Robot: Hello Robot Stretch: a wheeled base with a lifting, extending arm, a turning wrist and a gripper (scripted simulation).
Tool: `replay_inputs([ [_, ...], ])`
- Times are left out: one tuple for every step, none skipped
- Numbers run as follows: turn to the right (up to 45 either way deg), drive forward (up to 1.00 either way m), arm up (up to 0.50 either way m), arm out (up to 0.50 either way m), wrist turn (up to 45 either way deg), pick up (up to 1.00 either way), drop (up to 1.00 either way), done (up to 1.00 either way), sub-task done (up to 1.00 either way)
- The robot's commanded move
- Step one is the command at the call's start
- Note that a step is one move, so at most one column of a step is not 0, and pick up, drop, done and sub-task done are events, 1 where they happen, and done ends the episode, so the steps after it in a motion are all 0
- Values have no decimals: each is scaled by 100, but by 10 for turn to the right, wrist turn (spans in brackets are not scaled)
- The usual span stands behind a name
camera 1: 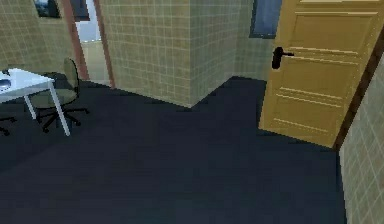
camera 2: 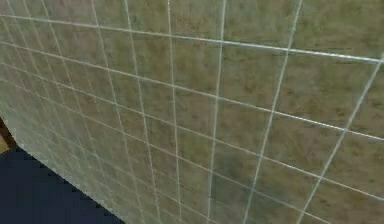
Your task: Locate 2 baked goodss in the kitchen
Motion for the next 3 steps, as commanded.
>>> replay_inputs([
  [-450, 0, 0, 0, 0, 0, 0, 0, 0],
  [-360, 0, 0, 0, 0, 0, 0, 0, 0],
  [0, 70, 0, 0, 0, 0, 0, 0, 0],
])
